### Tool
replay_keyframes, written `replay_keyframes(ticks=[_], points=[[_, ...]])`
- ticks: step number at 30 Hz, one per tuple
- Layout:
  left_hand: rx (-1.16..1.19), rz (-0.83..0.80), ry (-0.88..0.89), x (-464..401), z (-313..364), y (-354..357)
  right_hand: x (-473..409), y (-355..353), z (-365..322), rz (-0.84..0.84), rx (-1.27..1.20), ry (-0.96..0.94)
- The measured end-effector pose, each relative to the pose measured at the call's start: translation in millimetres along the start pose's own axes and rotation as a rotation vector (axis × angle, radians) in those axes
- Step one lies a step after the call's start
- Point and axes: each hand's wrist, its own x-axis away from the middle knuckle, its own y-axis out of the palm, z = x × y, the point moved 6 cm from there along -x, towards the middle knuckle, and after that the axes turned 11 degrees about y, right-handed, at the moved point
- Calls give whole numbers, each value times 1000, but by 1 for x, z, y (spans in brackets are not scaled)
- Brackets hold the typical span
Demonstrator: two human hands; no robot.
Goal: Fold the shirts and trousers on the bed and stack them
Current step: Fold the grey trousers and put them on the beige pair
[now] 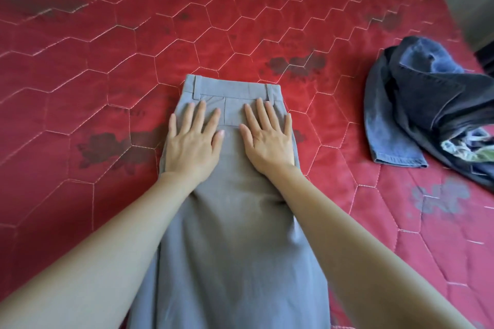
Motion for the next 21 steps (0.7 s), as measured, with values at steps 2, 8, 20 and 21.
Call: replay_keyframes(ticks=[2, 8, 20, 21], points=[[16, -23, -3, 8, -7, 0, 4, 2, 17, -35, -40, 47], [35, -205, -42, 10, -14, 2, 26, -8, 65, -254, -363, 176], [371, -442, 274, 33, 108, -7, 208, -42, 137, -170, -1040, 426], [356, -467, 282, 29, 114, -2, 213, -40, 135, -179, -1039, 418]])
